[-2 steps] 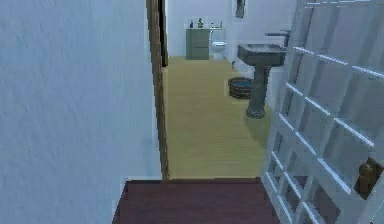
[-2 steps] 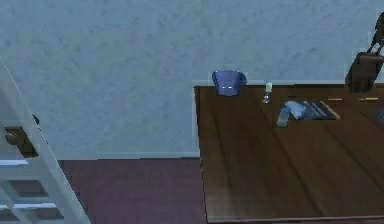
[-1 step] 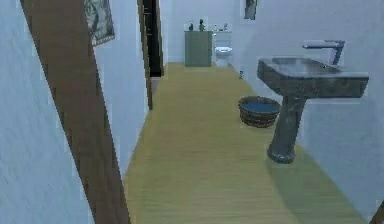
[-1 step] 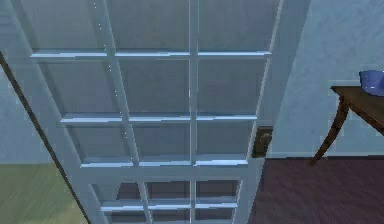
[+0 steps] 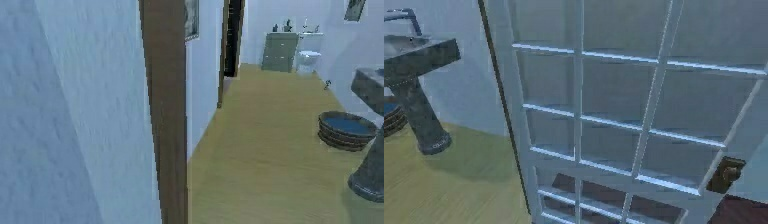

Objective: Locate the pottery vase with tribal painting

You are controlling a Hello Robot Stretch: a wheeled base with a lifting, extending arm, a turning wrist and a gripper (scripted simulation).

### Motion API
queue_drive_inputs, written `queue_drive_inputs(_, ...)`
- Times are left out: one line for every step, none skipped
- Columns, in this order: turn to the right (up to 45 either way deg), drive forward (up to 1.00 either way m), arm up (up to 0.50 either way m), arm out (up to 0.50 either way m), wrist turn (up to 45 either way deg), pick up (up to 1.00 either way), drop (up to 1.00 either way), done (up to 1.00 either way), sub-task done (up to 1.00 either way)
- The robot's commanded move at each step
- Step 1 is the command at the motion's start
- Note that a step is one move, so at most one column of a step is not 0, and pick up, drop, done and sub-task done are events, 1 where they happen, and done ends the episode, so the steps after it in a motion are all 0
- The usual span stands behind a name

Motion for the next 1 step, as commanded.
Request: queue_drive_inputs(0.0,0.05,0.0,0.0,0.0,0.0,0.0,0.0,0.0)
